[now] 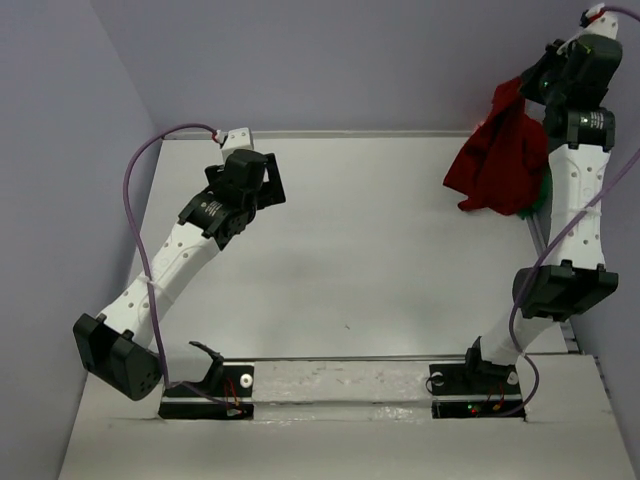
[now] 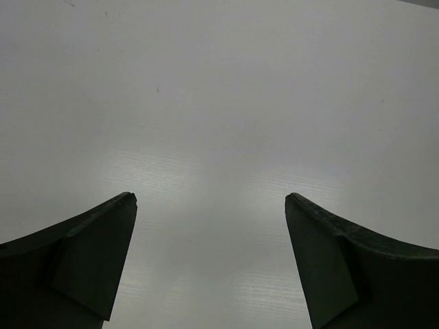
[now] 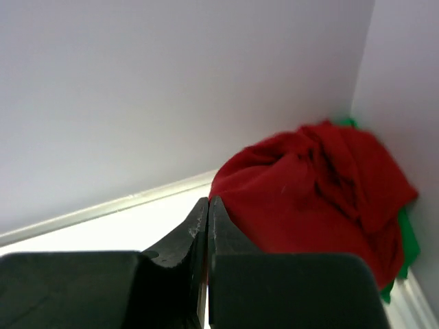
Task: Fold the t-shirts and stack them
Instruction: Grab the tshirt from the pile, then move the tshirt to the center of the board
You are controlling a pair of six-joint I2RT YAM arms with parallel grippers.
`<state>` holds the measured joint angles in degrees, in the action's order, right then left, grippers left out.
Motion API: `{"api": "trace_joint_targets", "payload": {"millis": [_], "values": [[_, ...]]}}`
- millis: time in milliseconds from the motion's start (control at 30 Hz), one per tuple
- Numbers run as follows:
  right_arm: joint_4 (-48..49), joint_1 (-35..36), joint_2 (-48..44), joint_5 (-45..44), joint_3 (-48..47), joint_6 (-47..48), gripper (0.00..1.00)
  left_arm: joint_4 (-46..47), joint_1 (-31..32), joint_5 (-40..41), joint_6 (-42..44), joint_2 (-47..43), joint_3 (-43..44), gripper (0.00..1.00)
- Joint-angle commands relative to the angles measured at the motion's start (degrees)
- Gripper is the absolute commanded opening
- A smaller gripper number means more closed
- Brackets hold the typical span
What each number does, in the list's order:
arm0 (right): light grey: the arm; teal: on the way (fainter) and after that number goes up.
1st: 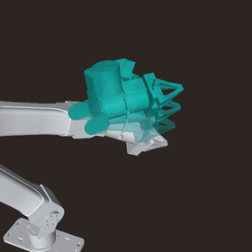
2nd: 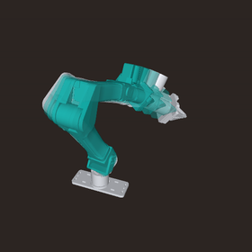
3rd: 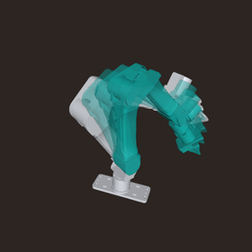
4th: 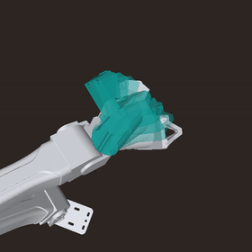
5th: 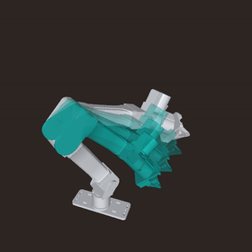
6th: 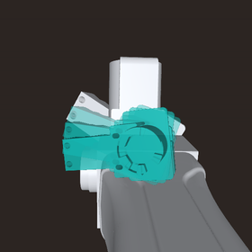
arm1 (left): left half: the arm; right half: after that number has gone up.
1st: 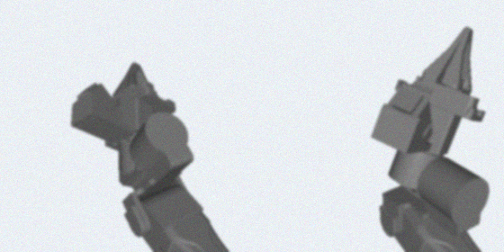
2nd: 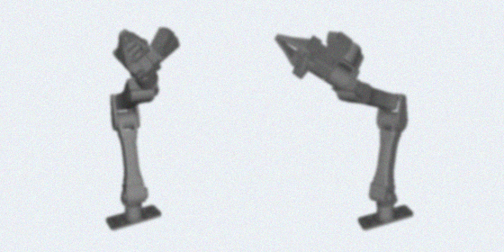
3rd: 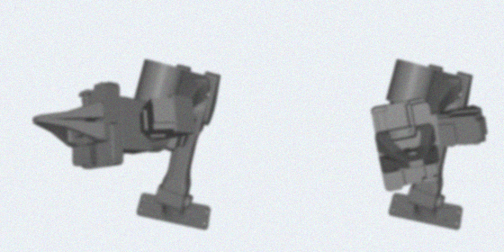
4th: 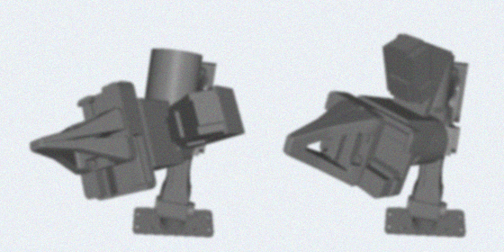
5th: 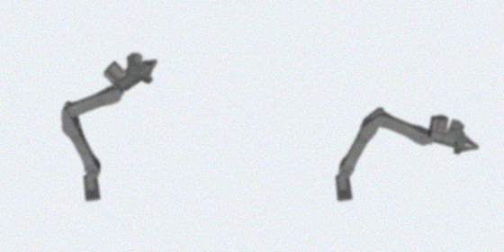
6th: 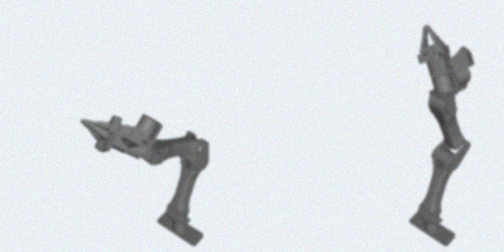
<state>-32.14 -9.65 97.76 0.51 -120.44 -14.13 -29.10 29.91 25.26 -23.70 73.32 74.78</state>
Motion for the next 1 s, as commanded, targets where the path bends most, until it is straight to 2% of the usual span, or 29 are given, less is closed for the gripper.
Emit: {"api": "trace_joint_targets", "payload": {"millis": [0, 167, 433, 467, 600, 667, 733, 800, 967], "values": [[-7.4, 0.8, 2.1, 7.4, -15.1, 4.9, 0.00, 1.9, 0.4, 1.2, -0.6, -1.6, -0.7, 0.99], [-6.4, 1.8, -0.5, 16.6, -23.3, 4.5, 0.00, 1.9, 0.4, 1.6, -1.3, -2.9, -1.6, 0.99], [-3.5, 8.5, -6.3, 25.4, -25.2, 4.3, 0.00, 1.1, 0.6, 4.4, -3.3, -4.4, -2.1, 0.99], [-2.5, 8.5, -6.8, 29.4, -25.5, 3.2, 0.00, 0.6, 0.6, 6.7, -3.7, -5.0, -2.1, 0.99], [-0.6, 8.5, -7.8, 34.4, -26.0, -0.8, 0.00, 0.5, 0.5, 13.0, -5.5, -7.7, -1.4, 0.99], [1.1, 8.5, -7.8, 39.0, -25.7, -4.0, 0.00, -1.0, 0.5, 19.2, -7.4, -9.2, 0.4, 0.99], [2.6, 9.7, -7.4, 43.9, -24.3, -6.2, 0.00, -1.7, 0.6, 21.8, -7.8, -10.6, 2.7, 0.99], [5.1, 12.0, -6.4, 47.3, -23.3, -9.4, 0.00, -1.7, 0.5, 23.2, -7.2, -11.3, 4.6, 0.99], [2.6, 21.6, -2.7, 50.7, -25.9, -9.3, 0.00, -6.6, 0.6, 28.3, -7.8, -10.4, 8.8, 0.99]]}}
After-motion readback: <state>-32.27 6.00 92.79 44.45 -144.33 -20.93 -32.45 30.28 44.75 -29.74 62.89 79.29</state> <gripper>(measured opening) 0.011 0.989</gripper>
